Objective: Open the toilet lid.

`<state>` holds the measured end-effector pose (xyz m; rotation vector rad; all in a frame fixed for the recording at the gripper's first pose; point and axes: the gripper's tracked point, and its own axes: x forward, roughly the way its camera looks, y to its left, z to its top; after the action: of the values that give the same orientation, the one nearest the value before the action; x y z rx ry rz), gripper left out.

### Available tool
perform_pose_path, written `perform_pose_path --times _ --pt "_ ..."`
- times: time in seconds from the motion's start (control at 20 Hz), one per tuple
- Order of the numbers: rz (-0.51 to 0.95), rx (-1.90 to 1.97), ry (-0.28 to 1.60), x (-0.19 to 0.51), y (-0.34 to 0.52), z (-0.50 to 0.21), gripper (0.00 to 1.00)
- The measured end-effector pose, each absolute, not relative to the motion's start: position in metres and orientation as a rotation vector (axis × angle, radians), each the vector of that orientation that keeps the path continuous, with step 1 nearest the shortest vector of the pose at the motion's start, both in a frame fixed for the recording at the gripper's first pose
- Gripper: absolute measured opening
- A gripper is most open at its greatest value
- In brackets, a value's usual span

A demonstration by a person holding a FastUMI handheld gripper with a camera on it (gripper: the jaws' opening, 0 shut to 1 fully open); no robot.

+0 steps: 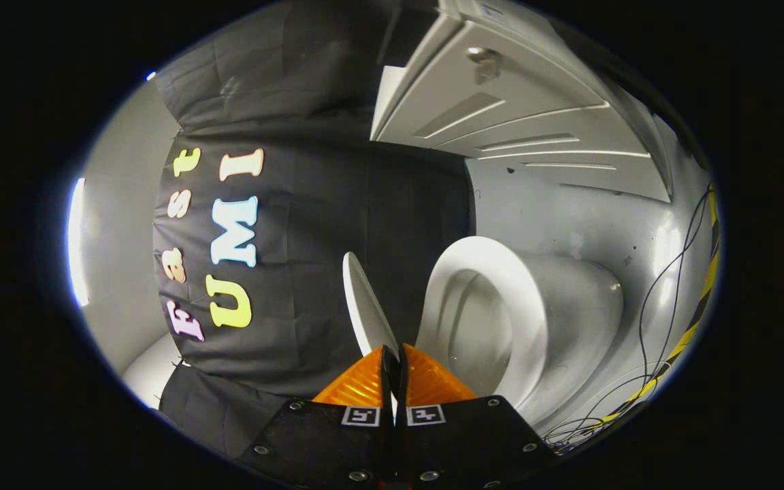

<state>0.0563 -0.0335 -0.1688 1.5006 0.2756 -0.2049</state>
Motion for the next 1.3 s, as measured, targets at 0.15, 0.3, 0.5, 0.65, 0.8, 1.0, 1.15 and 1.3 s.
perform_pose_path --times 0.15,0.3,0.5,0.65,0.8,1.0,1.15,1.3 --pt "-0.183 1.488 0.265 0.059 -0.024 -0.143 0.00" --pt "-0.151 1.461 0.253 0.065 -0.010 -0.122 0.00" --pt "-0.121 1.403 0.254 0.072 0.005 -0.101 0.00" --pt "-0.128 1.364 0.268 0.072 0.008 -0.096 0.00" --pt "-0.126 1.369 0.261 0.074 0.015 -0.084 0.00" --pt "-0.115 1.333 0.256 0.079 0.031 -0.066 0.00" --pt "-0.112 1.280 0.259 0.087 0.044 -0.051 0.00" --pt "-0.110 1.217 0.267 0.093 0.063 -0.034 0.00"
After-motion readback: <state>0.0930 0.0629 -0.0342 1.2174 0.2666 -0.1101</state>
